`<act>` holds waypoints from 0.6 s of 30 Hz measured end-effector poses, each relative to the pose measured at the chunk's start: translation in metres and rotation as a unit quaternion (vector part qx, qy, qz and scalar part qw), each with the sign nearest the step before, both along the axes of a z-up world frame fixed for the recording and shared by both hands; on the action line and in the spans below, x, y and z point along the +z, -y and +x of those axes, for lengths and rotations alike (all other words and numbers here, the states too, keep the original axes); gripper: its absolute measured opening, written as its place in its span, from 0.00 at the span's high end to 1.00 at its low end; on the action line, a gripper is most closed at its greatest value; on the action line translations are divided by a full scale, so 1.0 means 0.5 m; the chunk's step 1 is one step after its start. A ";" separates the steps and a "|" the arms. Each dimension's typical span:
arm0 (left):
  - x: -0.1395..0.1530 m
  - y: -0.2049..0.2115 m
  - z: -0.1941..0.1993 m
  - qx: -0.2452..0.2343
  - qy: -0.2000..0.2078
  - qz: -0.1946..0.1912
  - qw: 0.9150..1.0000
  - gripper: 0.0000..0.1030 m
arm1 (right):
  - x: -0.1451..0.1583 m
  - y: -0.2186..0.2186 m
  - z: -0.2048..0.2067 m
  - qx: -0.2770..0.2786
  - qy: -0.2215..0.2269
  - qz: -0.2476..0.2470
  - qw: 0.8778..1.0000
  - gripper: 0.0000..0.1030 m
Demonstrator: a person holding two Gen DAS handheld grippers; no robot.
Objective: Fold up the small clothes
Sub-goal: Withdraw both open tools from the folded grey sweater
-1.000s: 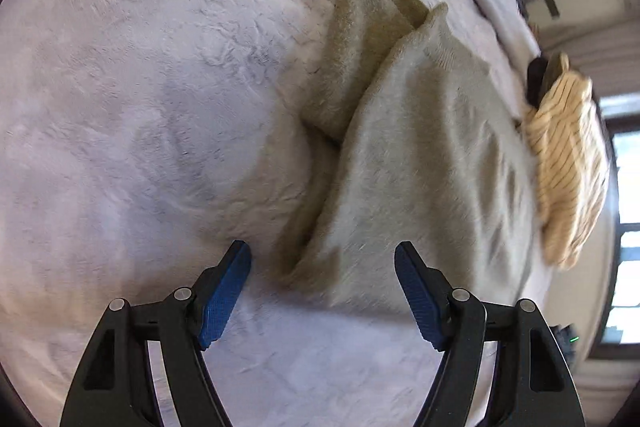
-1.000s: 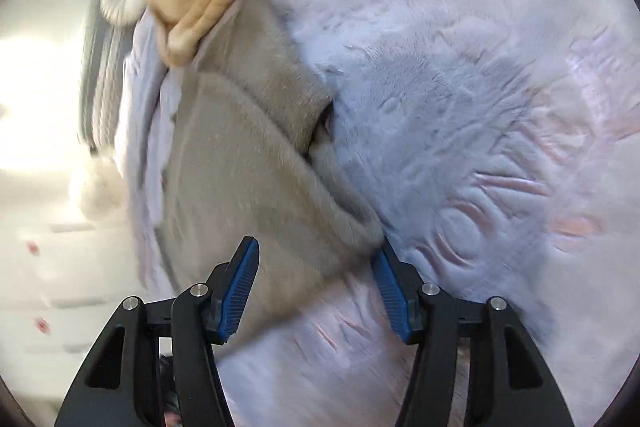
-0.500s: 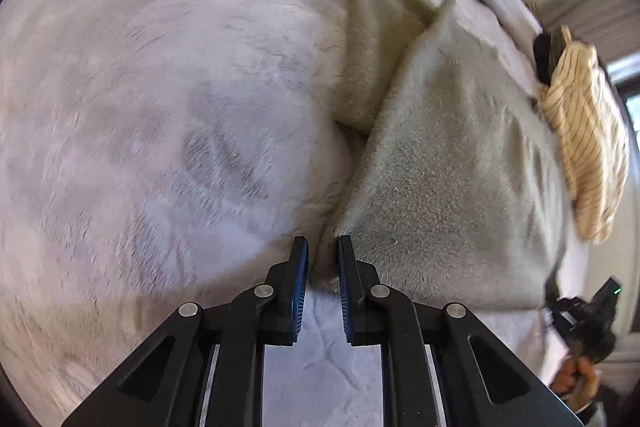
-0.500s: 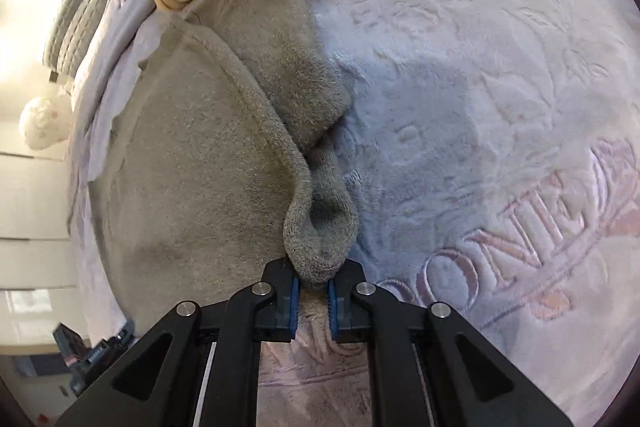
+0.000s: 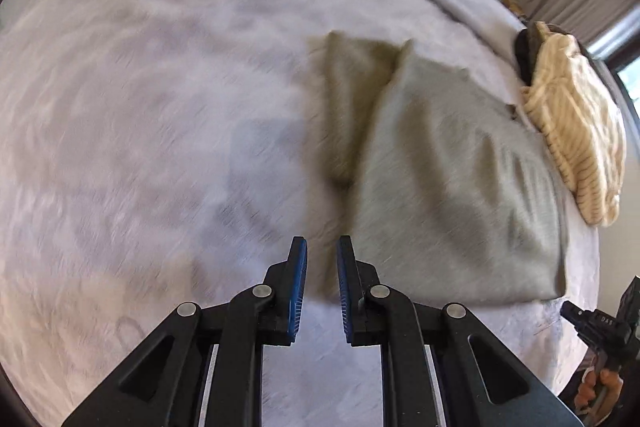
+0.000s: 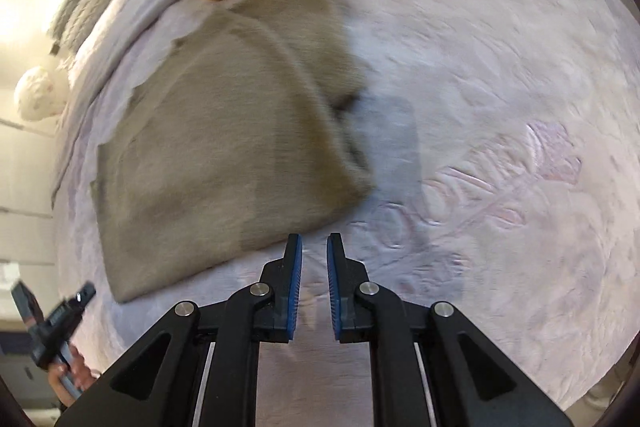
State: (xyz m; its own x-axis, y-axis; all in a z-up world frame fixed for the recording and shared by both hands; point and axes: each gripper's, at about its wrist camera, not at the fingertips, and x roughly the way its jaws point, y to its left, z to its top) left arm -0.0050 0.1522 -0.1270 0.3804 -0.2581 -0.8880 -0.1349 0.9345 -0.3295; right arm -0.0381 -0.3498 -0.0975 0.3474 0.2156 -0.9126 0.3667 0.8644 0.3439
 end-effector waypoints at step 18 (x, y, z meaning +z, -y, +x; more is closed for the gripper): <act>-0.086 0.047 0.040 0.001 -0.056 0.049 0.997 0.56 | -0.044 -0.120 0.070 0.086 -0.012 -0.008 0.996 0.84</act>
State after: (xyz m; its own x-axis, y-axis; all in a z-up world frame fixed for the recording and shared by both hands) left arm 0.0148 0.1286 -0.1698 0.2782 -0.1673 -0.9458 -0.1678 0.9611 -0.2194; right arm -0.0032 -0.2899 -0.1198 0.2842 0.2544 -0.9244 0.2210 0.9208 0.3214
